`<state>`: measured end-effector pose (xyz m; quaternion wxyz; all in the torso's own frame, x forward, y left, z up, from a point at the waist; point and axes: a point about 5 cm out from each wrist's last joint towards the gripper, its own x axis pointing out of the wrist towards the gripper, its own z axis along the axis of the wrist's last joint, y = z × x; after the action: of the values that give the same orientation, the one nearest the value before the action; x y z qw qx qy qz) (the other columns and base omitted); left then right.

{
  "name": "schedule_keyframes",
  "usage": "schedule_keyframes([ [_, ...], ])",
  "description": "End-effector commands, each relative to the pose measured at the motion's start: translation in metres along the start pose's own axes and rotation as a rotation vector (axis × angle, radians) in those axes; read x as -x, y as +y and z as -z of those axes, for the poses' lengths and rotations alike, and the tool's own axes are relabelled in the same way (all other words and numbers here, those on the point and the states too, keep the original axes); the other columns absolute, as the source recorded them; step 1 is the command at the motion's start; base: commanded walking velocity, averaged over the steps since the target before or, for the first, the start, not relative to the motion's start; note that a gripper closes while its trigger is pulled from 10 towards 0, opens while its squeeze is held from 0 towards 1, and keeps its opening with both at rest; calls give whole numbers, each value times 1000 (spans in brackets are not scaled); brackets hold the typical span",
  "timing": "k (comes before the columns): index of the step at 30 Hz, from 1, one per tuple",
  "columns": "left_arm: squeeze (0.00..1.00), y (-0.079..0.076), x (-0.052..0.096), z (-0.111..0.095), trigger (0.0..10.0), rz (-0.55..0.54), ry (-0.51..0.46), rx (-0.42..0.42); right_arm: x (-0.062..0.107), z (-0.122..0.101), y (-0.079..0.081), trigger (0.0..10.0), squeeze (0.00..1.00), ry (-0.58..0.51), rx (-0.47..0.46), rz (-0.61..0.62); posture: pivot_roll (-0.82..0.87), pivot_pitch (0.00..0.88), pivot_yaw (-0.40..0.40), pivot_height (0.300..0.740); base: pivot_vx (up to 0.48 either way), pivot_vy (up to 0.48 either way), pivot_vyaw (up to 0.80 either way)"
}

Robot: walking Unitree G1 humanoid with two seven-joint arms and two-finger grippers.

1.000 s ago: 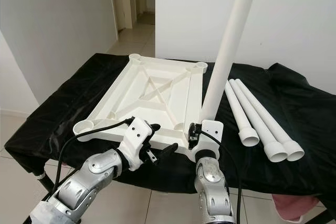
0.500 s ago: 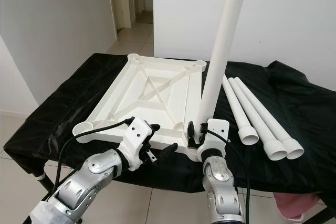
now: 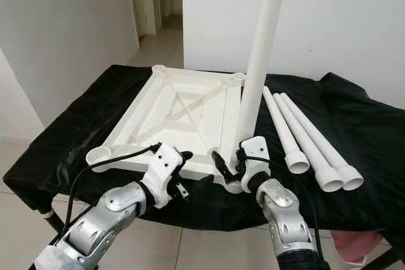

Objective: Building children table

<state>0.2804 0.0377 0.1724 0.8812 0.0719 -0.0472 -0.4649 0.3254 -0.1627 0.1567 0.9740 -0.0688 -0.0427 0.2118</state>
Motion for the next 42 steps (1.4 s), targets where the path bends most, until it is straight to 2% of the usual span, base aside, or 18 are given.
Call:
schedule_keyframes([
  [1,0,-2,-1,-3,10000,62,-4,-10,-2,4,1,0,0,25,9,-12,-26,43,9,740,0,0,0],
  [10,0,-4,1,-2,10000,60,-1,-7,3,13,1,0,0,46,-26,-46,-28,34,11,740,0,0,0],
  [15,0,-2,1,-1,10000,63,3,-14,5,16,0,0,0,44,-39,-22,-35,30,15,740,0,0,0],
  [16,0,-2,1,0,10000,65,5,-16,6,16,1,4000,0,40,-45,-19,-37,28,15,740,0,0,0],
  [18,0,-2,1,0,10000,65,5,-16,6,16,1,4000,0,40,-45,-19,-37,28,15,740,0,0,0],
  [19,0,-3,1,0,10000,67,6,-18,6,16,3,10000,0,37,-61,-17,-40,29,15,740,0,0,0],
  [21,0,-4,0,0,10000,70,7,-18,7,16,4,10000,0,39,-74,-2,-42,27,15,740,0,0,0],
  [24,0,-6,0,2,10000,74,10,-17,7,16,0,10000,0,59,-133,181,-42,24,12,740,0,0,0],
  [27,0,-6,0,2,10000,74,11,-16,7,16,0,10000,0,60,-130,240,-43,23,12,740,0,0,0],
  [29,0,-6,1,4,10000,74,13,-8,8,16,8,10000,0,55,-163,348,-49,15,8,740,0,0,0],
  [33,0,-6,0,4,10000,77,13,-8,10,17,14,10000,0,52,-194,443,-52,8,4,740,0,0,0],
  [35,0,-6,-1,4,10000,80,12,-13,13,19,18,10000,0,48,-217,552,-54,3,1,740,0,0,0],
  [39,0,-6,-3,4,10000,80,10,-10,14,20,24,10000,0,42,-229,626,-56,0,-1,740,0,0,0],
  [42,0,-7,-2,4,10000,82,10,-9,11,16,37,10000,0,10,-256,582,-56,0,-2,740,0,0,0],
])
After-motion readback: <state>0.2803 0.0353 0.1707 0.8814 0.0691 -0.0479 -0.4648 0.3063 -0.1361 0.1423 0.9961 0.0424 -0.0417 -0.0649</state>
